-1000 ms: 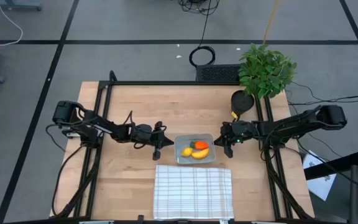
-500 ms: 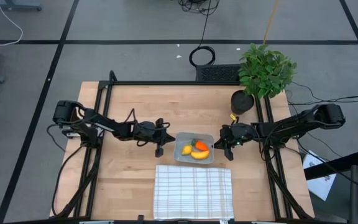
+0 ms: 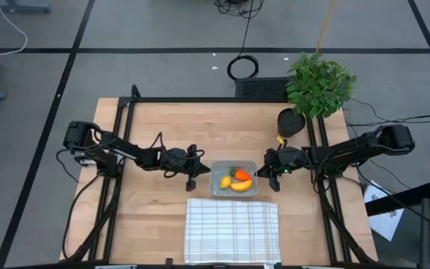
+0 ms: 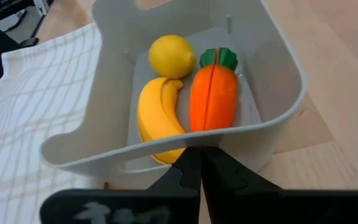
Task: Pick and placing Produce into tupperware
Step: Adjust the gray bin, then return to Home Position
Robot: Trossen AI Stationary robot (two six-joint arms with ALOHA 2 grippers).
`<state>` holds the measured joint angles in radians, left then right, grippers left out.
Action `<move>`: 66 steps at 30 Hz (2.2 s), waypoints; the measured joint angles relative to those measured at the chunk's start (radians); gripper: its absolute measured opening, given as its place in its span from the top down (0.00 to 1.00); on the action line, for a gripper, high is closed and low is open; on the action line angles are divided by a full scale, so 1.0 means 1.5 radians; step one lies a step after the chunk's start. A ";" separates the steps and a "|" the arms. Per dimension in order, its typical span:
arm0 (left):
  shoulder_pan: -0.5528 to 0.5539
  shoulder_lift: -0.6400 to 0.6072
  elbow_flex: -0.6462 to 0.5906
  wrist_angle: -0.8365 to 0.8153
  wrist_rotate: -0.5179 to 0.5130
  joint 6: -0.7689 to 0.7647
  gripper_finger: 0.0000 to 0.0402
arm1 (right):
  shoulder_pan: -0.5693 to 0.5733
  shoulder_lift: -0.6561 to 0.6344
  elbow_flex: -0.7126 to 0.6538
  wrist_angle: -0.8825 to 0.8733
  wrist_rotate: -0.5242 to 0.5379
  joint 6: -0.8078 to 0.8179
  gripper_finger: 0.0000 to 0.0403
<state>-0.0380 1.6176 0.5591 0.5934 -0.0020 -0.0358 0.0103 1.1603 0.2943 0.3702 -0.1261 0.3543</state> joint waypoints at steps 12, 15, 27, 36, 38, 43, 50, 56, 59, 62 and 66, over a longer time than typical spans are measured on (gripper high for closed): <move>0.000 0.000 0.000 0.000 -0.016 0.003 0.94 | -0.002 0.000 0.000 -0.001 0.000 -0.005 1.00; -0.001 0.000 0.001 -0.003 -0.018 0.003 0.94 | -0.002 0.000 0.000 -0.006 -0.001 -0.004 1.00; -0.005 0.000 0.002 -0.027 -0.031 0.007 0.94 | -0.002 -0.017 0.003 -0.044 0.005 0.011 1.00; -0.016 0.000 0.002 -0.028 -0.057 0.017 0.94 | -0.001 -0.104 0.003 -0.132 0.030 0.016 1.00; -0.016 0.000 0.002 -0.029 -0.057 0.017 0.94 | -0.001 -0.119 0.003 -0.146 0.031 0.017 1.00; -0.016 0.000 0.002 -0.042 -0.068 0.020 0.94 | -0.001 -0.139 0.003 -0.202 0.032 0.032 1.00; -0.016 -0.028 0.001 -0.107 -0.111 0.022 0.94 | 0.004 -0.141 -0.008 -0.211 0.053 0.042 1.00; -0.016 -0.080 0.001 -0.150 -0.145 0.065 0.94 | 0.003 -0.154 -0.019 -0.217 0.086 0.021 1.00; -0.017 -0.115 0.000 -0.167 -0.145 0.099 0.94 | 0.004 -0.176 -0.020 -0.216 0.085 -0.004 1.00; -0.024 -0.155 -0.006 -0.159 -0.145 0.137 0.94 | 0.004 -0.209 -0.020 -0.224 0.083 -0.031 1.00; -0.037 -0.213 -0.028 -0.149 -0.144 0.173 0.94 | 0.004 -0.256 -0.020 -0.230 0.083 -0.068 1.00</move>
<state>-0.0929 1.2986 0.5165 0.3701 -0.2184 0.2231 0.0162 0.7756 0.2642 0.0258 -0.0020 0.2520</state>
